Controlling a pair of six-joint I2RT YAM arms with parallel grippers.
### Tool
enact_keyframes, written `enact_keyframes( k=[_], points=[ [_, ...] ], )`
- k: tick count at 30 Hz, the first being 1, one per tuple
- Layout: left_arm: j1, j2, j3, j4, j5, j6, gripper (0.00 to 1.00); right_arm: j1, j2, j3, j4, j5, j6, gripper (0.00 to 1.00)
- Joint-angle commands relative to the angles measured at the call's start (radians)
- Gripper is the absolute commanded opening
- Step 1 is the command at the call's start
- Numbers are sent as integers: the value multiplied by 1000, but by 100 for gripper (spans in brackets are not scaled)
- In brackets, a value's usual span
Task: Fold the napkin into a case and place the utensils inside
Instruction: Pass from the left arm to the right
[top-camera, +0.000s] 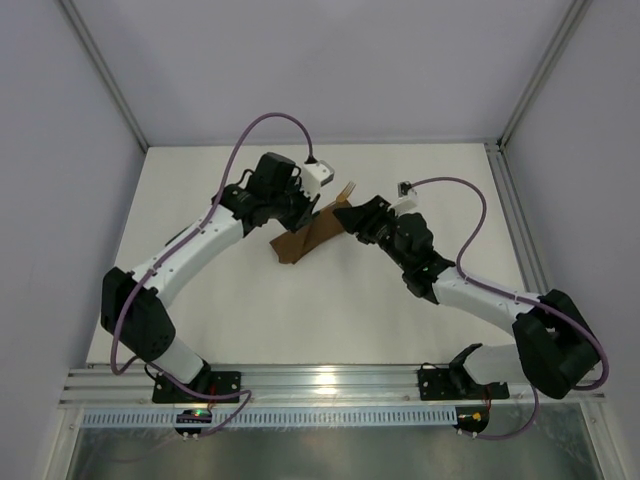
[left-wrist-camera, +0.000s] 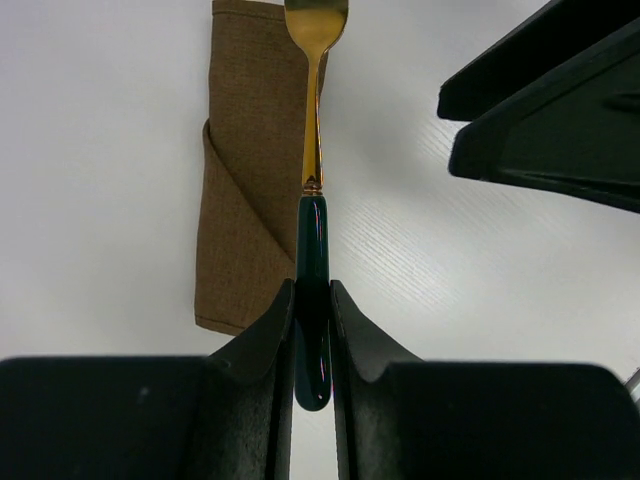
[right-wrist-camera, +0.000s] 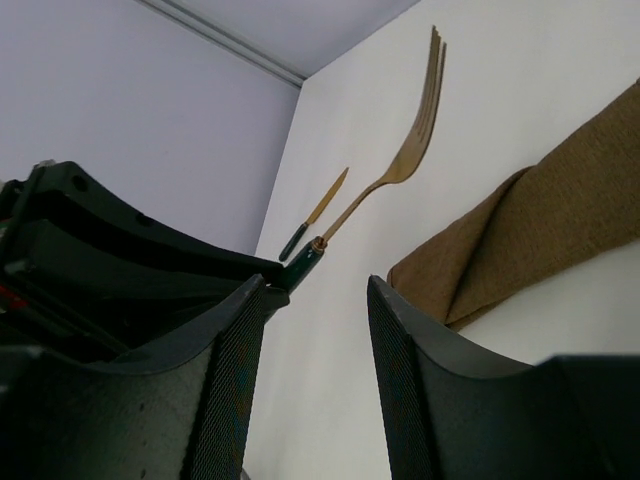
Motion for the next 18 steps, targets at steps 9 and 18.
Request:
enact_keyframes(
  k=[9, 18],
  points=[
    [-29, 0, -22, 39, -18, 25, 0, 3, 199, 93, 163, 5, 121, 51],
    [-48, 5, -24, 43, -24, 32, 0, 2, 330, 129, 234, -61, 202, 48]
  ],
)
